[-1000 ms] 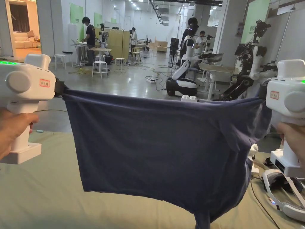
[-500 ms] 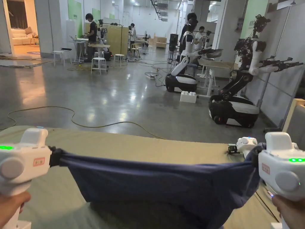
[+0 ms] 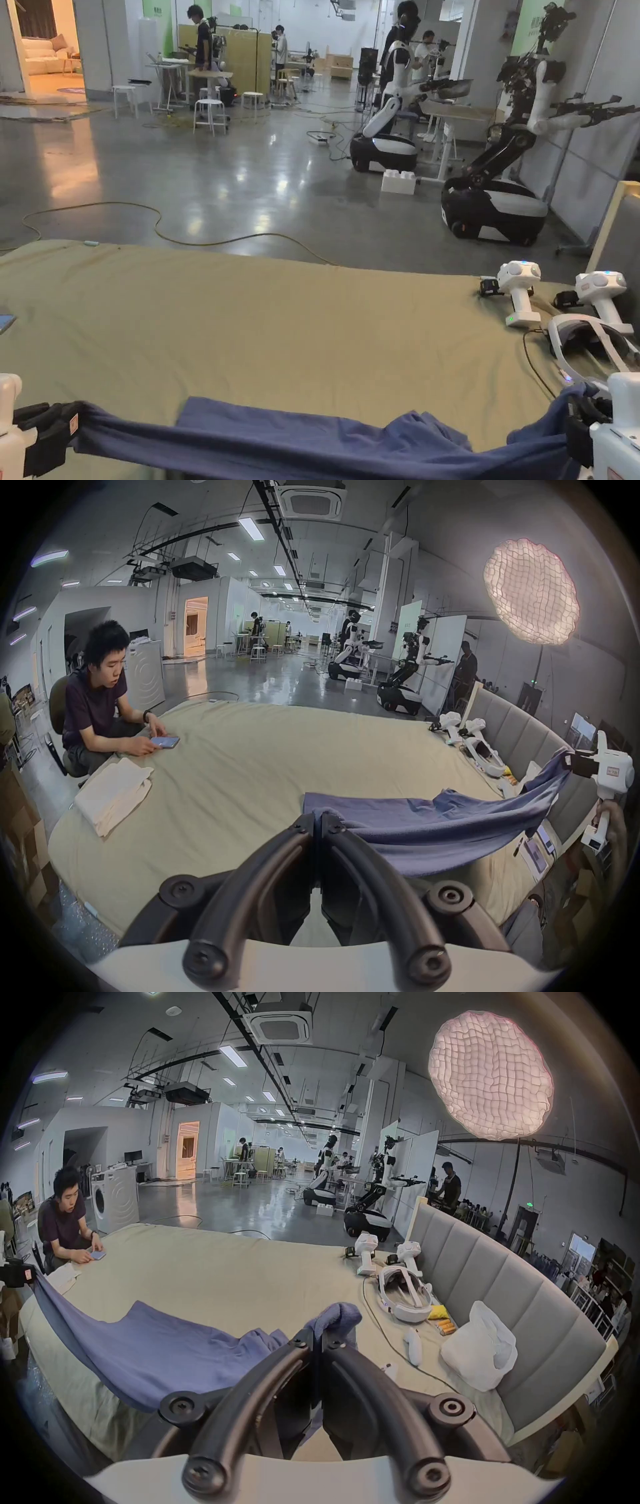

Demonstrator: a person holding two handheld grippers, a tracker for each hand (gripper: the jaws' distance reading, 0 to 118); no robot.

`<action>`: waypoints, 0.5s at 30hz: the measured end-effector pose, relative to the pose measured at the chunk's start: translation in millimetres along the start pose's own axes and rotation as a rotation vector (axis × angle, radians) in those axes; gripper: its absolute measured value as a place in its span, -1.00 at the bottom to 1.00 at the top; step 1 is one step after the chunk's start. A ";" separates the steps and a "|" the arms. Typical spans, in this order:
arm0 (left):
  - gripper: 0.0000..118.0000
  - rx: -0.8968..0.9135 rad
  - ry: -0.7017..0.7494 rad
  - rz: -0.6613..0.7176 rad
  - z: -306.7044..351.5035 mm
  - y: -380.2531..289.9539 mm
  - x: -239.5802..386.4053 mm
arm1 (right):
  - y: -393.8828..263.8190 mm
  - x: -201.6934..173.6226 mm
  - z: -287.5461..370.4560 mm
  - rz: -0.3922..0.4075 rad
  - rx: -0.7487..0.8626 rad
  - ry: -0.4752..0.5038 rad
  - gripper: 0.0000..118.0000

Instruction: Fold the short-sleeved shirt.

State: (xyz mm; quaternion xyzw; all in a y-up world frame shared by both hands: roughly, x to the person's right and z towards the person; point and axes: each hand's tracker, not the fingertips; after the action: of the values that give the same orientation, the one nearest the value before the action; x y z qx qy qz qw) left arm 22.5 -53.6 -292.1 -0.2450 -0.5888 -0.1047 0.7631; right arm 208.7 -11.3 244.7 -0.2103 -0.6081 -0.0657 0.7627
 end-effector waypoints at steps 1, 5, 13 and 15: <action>-0.93 -0.011 0.008 -0.006 0.1 -7.6 -1.0 | -6.1 -3.2 3.4 0.000 -0.013 0.004 -0.94; -0.93 -0.110 0.034 -0.024 -12.5 -42.3 -7.4 | -40.8 -16.5 4.0 0.030 -0.082 -0.005 -0.94; -0.93 -0.321 0.029 0.027 -52.1 -124.6 -0.7 | -139.7 -31.0 -27.8 -0.014 -0.330 -0.004 -0.94; -0.93 -0.357 0.026 0.028 -59.1 -142.4 3.0 | -159.3 -35.5 -31.8 -0.014 -0.351 0.000 -0.94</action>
State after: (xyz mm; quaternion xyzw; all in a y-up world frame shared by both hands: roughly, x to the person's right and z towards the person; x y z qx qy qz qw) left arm 9.6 -204.8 -264.6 -0.3836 -0.5474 -0.2002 0.7163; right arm 171.6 -173.3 243.7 -0.3358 -0.5888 -0.1761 0.7139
